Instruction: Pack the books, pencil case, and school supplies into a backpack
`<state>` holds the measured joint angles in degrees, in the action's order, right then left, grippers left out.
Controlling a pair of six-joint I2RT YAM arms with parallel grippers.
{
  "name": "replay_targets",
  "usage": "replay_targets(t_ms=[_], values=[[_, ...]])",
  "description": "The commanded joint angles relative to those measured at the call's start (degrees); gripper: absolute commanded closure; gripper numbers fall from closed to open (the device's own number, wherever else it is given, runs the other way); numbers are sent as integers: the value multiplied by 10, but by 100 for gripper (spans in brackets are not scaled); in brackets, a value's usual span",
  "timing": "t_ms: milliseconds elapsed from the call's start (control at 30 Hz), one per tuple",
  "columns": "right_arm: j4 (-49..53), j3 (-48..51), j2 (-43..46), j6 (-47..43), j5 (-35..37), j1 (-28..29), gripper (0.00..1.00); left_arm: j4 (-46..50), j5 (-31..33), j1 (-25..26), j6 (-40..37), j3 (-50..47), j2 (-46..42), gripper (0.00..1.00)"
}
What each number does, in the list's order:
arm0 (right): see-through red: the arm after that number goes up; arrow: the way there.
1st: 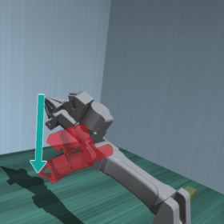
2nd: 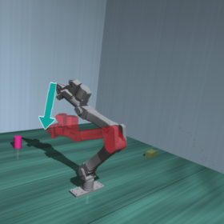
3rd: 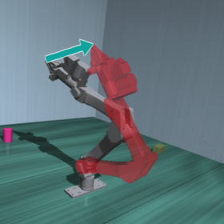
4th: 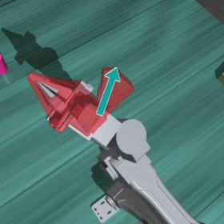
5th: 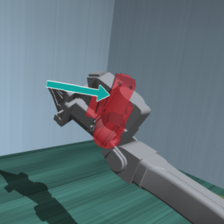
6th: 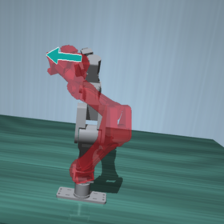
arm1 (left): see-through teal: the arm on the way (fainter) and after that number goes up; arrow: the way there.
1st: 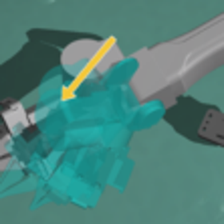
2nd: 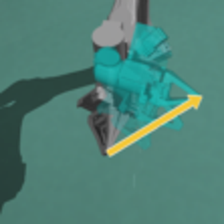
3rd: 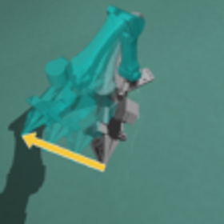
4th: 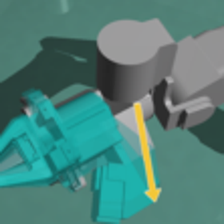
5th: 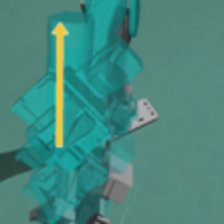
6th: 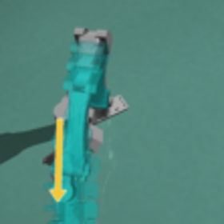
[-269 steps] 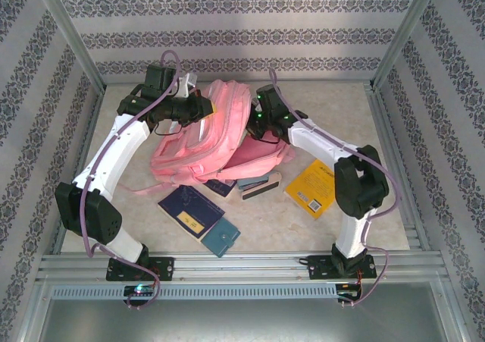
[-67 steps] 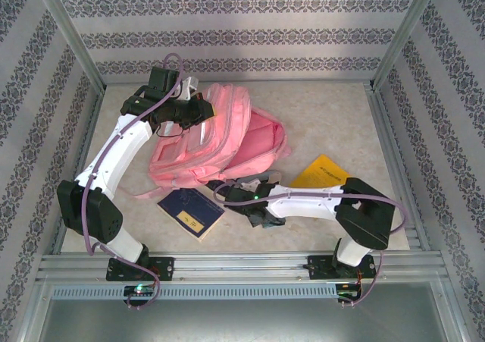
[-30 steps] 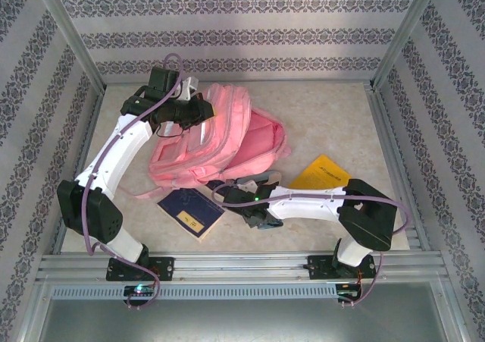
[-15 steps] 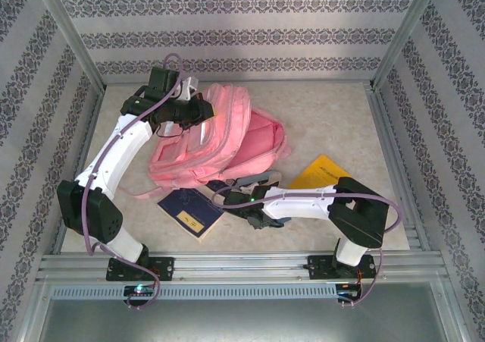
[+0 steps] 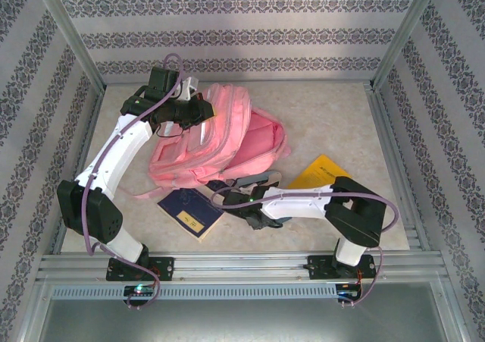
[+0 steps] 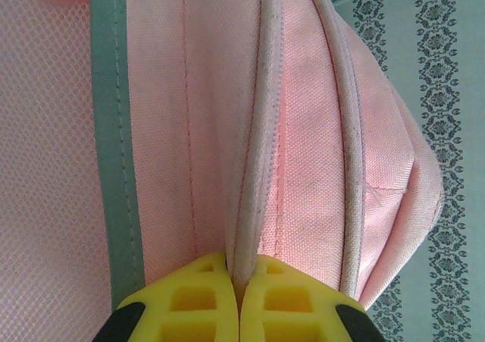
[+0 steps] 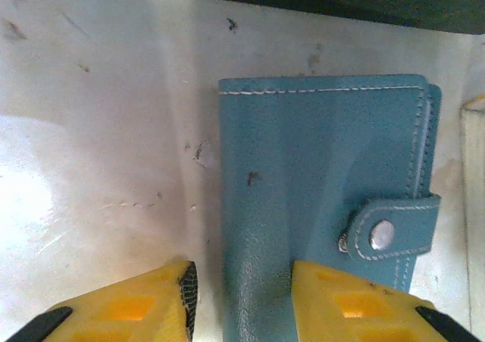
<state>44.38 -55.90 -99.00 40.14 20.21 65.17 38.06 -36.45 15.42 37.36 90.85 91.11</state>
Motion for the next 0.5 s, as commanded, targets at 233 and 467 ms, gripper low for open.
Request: replay_targets(t_ms=[233,467], values=[[-18,28,-27,-21,-9,-22,95,-33,-24,5,-6,5,-38,100],[0,24,97,-42,-2,-25,100,-32,-23,5,-8,12,-35,100]])
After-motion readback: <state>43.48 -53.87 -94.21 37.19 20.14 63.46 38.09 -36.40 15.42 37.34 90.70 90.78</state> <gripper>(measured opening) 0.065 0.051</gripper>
